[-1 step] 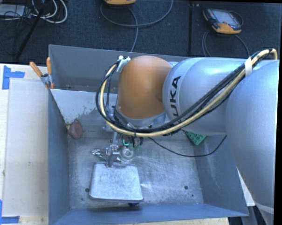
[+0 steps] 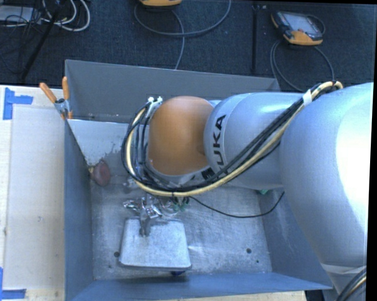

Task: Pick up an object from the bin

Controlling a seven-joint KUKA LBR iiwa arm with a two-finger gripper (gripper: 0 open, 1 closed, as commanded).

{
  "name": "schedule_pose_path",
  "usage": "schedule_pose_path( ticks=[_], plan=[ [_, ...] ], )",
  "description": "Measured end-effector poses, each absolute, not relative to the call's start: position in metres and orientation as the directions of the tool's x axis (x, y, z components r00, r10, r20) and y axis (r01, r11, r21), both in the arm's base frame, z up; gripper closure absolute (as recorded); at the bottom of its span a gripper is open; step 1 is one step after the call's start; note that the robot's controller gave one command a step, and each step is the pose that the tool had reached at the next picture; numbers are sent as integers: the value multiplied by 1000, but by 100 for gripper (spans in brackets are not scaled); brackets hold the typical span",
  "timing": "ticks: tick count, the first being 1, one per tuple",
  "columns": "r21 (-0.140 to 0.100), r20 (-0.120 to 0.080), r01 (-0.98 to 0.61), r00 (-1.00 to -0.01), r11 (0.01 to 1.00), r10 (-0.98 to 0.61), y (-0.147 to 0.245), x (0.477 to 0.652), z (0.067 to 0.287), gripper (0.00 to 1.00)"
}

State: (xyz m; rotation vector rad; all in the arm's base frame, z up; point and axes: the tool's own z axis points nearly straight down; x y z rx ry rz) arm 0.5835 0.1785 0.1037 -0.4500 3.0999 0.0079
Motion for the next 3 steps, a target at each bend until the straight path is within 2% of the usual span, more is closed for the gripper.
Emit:
schedule_pose_path(
  ticks=[1,2,3],
  plan=[
    [2,-12,-281,-960,960,-281,176,583,100,100],
    [-3,-8,-646,-763,763,-646,153,607,261,100],
    [5,10,-531,-847,847,-531,191,538,128,100]
  ],
)
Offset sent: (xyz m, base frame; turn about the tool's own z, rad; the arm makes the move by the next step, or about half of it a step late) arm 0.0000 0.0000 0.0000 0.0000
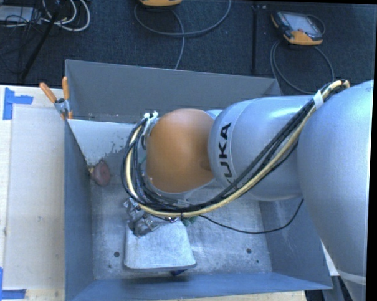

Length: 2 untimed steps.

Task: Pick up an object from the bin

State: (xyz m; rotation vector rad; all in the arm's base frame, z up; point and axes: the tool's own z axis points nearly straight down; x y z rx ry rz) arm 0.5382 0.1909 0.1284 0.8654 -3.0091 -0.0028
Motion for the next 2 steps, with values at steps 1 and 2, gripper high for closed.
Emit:
schedule_pose_path(
  ticks=[1,2],
  plan=[
    [1,2,-528,-849,849,-528,190,541,133,0],
    [-1,-2,-572,-820,820,-572,152,583,117,0]
  ],
)
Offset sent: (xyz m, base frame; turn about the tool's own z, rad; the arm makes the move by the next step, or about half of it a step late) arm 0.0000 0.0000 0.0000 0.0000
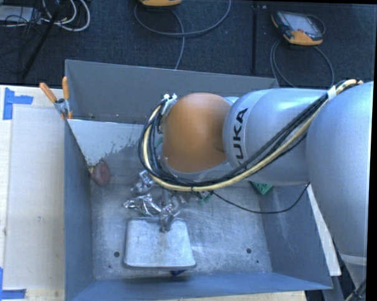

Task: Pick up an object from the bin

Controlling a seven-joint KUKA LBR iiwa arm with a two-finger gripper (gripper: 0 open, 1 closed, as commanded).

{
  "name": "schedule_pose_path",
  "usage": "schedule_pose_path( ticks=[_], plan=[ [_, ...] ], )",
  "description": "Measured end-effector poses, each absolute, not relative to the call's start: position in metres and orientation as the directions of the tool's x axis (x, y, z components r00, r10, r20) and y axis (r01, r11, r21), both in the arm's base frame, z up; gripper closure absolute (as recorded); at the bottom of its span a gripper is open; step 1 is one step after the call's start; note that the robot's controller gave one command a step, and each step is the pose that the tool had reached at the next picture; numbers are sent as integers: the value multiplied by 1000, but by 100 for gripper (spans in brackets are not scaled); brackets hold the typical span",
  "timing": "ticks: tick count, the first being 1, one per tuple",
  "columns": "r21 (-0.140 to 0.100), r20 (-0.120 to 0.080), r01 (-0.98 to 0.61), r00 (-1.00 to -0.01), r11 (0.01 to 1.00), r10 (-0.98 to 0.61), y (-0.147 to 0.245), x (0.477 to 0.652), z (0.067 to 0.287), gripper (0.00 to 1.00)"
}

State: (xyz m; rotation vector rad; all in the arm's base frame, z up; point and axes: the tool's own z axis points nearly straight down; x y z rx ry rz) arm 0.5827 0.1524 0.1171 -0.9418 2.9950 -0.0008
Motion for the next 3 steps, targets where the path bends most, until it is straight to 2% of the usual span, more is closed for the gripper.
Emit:
schedule_pose_path(
  ticks=[1,2,3],
  plan=[
    [2,-4,-533,-846,846,-533,149,583,104,0],
    [-3,-8,-530,-848,848,-530,147,586,105,100],
    [-6,-8,-771,-636,636,-772,116,596,287,100]
  ],
)
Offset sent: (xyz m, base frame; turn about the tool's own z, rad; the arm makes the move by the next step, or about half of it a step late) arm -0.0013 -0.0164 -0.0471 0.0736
